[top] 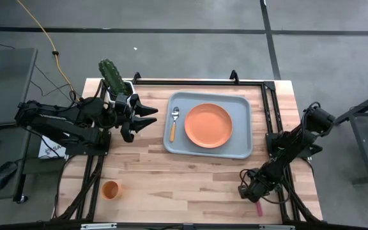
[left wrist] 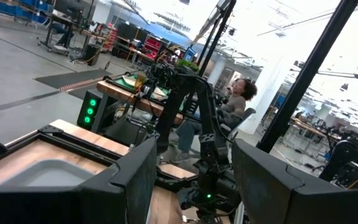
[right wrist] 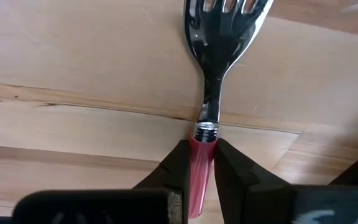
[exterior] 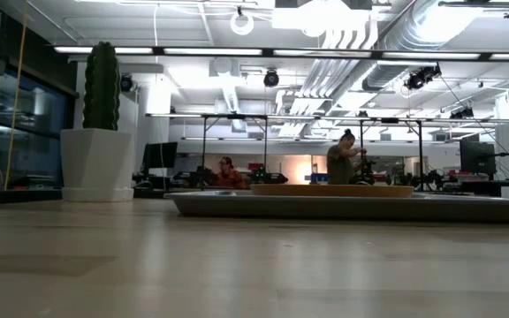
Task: Pick and place plate/cup/fork/spoon on tray
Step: Put the pink fork to the left of the orange plate on the gray serving tray
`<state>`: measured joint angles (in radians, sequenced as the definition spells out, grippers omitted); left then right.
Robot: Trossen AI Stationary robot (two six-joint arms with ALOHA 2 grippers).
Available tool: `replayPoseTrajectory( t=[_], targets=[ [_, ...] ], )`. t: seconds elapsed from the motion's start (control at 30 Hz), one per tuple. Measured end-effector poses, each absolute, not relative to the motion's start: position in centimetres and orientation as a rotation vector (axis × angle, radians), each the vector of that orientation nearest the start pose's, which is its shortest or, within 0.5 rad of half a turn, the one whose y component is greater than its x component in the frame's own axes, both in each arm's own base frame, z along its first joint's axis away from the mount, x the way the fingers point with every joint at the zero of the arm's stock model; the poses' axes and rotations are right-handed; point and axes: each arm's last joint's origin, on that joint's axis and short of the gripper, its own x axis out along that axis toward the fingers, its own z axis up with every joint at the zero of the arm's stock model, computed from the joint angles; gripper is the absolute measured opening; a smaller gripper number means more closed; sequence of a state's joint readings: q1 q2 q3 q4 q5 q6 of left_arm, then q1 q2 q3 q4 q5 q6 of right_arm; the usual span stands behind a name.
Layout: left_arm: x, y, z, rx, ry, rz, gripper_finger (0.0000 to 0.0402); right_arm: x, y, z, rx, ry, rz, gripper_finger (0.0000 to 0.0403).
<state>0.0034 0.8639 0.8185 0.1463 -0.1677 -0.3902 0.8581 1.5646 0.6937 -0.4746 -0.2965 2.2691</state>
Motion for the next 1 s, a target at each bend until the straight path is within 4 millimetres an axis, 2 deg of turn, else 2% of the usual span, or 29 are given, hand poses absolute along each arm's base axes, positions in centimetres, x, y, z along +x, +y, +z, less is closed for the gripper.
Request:
replayPoseTrajectory(
  t=[0.17,0.57,0.83,1.0],
  targets=[
    [19.2,0.6,36.3,-0.397,-0.133,0.152,0.0193,15.5,19.2,13.1,1.255,1.593,-0.878,0.0037],
    [19.2,0.9,36.3,-0.396,-0.137,0.167,0.0193,16.9,20.5,15.2,1.158,1.560,-0.644,0.0037],
    [19.2,0.9,36.3,-0.396,-0.137,0.167,0.0193,18.7,21.7,17.8,1.020,1.496,-0.345,0.0036],
    [19.2,0.9,36.3,-0.396,-0.138,0.167,0.0193,21.1,21.3,19.9,0.927,1.431,-0.151,0.0036]
  ],
)
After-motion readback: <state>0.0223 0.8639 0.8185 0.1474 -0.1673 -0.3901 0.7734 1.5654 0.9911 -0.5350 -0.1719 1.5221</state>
